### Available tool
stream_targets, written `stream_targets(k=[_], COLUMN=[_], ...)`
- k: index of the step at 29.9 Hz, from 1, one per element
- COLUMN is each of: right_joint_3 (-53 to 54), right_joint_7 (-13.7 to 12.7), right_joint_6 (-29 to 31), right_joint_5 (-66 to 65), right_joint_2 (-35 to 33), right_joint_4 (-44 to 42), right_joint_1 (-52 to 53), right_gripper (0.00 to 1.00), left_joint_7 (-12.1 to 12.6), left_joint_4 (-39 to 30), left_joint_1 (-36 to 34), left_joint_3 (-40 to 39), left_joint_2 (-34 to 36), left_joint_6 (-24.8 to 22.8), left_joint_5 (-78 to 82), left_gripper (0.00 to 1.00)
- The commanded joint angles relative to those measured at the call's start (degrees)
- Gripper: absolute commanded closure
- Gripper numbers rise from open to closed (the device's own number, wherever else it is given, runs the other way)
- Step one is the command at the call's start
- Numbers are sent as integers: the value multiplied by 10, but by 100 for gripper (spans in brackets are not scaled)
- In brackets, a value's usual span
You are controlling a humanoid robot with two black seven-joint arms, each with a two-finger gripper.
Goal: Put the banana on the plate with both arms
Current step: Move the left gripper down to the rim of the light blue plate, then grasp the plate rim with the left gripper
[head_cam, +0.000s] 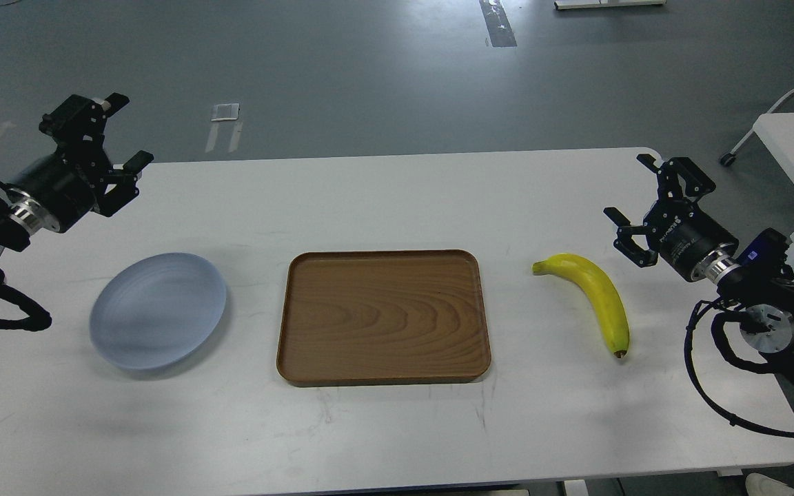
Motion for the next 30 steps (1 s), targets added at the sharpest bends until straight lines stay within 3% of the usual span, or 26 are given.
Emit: stream_targets(k=[1, 6, 11, 14, 20, 30], right_joint_3=[-1, -3, -3, -3, -4, -4], right_joint_7=[0, 0, 0, 0, 0, 0], right_joint_6=[0, 0, 0, 0, 0, 0], right_joint_5=[-1, -2, -4, -5, -6, -7], right_joint_2=[0, 2, 3, 2, 1, 2], right_joint_4=[0, 0, 0, 1, 2, 0], right_joint_1=[-1, -2, -2, -2, -3, -2], right_gripper=[0, 0, 0, 0, 0, 0], left_joint_7=[-1, -1, -1, -1, -1, -1], left_joint_4=[-68, -148, -134, -91, -11, 34], left_joint_1=[-7, 2, 2, 2, 3, 4], left_joint_3=[0, 3, 58, 120, 173, 211], left_joint_2=[52, 109, 116, 115, 88, 52], left_joint_6=[0, 0, 0, 38, 67, 72], left_joint_5=[166, 416, 579, 593, 572, 507], left_gripper=[0, 0, 0, 0, 0, 6])
